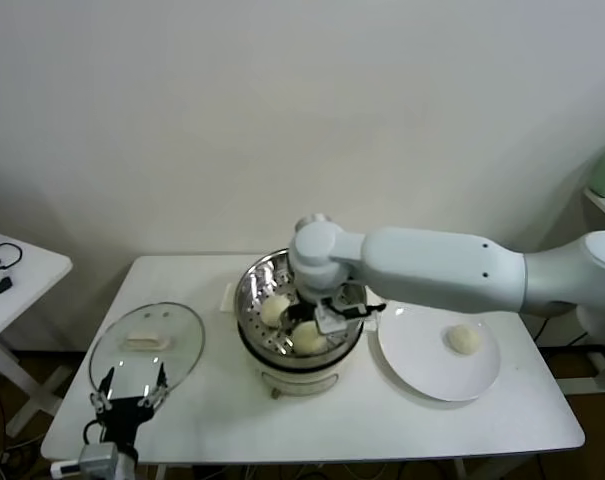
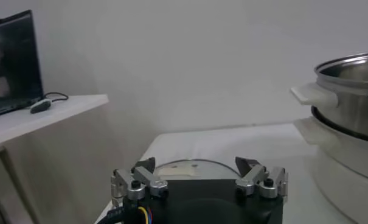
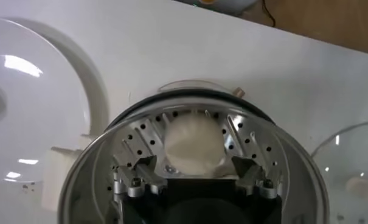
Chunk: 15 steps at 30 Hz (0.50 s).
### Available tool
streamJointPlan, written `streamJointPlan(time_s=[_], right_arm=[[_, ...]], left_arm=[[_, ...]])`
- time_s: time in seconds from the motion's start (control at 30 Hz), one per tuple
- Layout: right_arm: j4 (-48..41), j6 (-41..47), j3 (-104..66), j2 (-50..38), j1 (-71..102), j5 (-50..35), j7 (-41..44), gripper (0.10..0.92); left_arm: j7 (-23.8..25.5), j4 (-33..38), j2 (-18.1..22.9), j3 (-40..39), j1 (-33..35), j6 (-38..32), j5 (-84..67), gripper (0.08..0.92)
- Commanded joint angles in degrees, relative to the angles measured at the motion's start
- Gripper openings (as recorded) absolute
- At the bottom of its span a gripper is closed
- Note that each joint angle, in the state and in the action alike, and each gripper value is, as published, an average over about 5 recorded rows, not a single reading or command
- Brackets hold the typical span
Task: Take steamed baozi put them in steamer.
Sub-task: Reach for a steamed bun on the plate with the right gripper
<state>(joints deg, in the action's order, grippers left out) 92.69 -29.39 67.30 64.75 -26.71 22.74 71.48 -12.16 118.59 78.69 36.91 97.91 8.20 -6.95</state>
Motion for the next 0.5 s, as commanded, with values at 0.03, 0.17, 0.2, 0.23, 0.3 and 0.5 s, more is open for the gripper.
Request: streamJointPlan(time_s=[0.03, 0.17, 0.2, 0.23, 0.3, 0.5], right_arm=[[-4.33, 5.43, 0.52, -7.25, -9.24, -13.19, 0.51, 0.823], [-8.41, 20.67, 6.54, -12.59, -14.62, -30.82, -1.04, 0.823], [-9.00, 24.55, 8.37, -14.31, -15.53, -35.63, -1.57, 0.823], [-9.41, 27.60, 9.80, -15.82, -16.01, -39.28, -2.03, 0.823], [-10.79, 33.01, 11.59, -19.38, -15.74, -44.84, -2.75, 0.823], [-16.47, 36.36, 12.30, -27.71, -10.44, -42.19, -3.77, 0.823]], left_arm=[[0.07, 0.02, -0.37, -0.12, -0.36, -0.01, -0.37, 0.823], [0.08, -0.08, -0.79, -0.18, -1.16, -0.19, -1.25, 0.823], [0.12, -0.02, -0.89, -0.16, -1.31, -0.22, -1.50, 0.823], [0.22, 0.06, -1.00, -0.11, -1.42, -0.24, -1.73, 0.823], [0.87, 0.26, -1.23, 0.10, -1.51, -0.39, -2.32, 0.823], [4.10, 0.95, -1.83, 0.22, -1.59, -1.98, -3.45, 0.823]])
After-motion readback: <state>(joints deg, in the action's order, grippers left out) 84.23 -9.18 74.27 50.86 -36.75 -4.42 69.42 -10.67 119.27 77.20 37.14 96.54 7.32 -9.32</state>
